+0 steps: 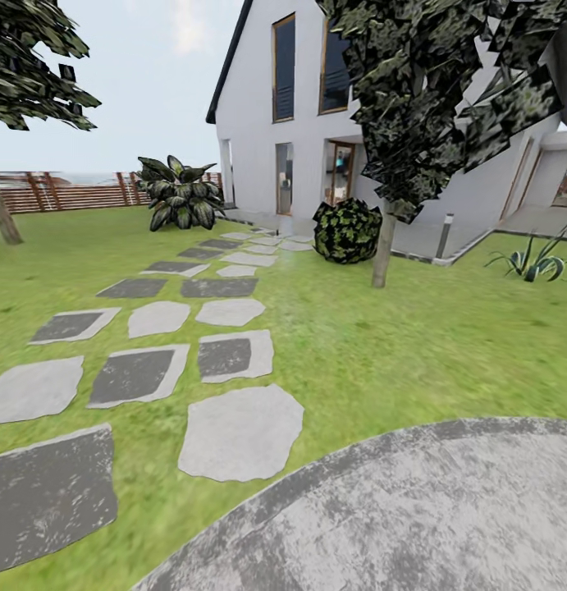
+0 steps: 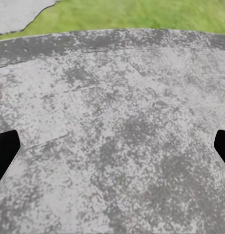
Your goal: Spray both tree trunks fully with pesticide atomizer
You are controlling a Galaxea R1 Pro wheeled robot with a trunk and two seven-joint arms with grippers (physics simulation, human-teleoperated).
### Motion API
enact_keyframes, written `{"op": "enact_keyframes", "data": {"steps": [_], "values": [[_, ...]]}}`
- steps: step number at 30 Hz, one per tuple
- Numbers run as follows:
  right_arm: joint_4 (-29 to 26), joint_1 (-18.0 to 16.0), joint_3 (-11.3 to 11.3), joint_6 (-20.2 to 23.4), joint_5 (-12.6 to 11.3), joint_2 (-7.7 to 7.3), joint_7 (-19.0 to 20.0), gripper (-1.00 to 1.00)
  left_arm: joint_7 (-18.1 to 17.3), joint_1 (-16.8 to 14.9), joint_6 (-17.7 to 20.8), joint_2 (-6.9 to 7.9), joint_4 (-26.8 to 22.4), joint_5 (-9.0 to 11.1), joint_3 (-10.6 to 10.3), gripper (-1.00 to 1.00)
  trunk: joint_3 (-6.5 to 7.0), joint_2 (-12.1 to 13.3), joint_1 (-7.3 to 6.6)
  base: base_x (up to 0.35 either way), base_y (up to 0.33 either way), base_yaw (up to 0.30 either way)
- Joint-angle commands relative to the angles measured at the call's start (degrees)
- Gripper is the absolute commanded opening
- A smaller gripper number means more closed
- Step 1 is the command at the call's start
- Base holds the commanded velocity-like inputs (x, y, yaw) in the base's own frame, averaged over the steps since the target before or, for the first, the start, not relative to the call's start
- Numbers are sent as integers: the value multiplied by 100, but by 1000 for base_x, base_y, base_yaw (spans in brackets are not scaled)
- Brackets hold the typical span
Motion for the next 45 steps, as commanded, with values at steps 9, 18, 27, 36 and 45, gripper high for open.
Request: {"op": "enact_keyframes", "data": {"steps": [9,18,27,36,45], "values": [[2,-4,46,0,8,-4,-53,100,33,-5,-18,-3,6,-60,28,100,-6,-2,3,348,60,95],[4,-4,40,1,8,-2,-53,100,33,-5,-18,-3,6,-60,28,100,-6,-2,3,350,125,167],[56,-4,34,7,14,-4,-53,100,33,-5,-18,-3,6,-60,28,100,-6,-2,3,350,99,11],[-93,40,31,25,-8,21,-58,100,28,22,-71,-60,-121,-26,28,100,-6,-2,3,117,32,0],[-93,40,31,25,-8,21,-58,100,28,22,-71,-60,-121,-26,28,100,-6,-2,3,0,0,0]]}}
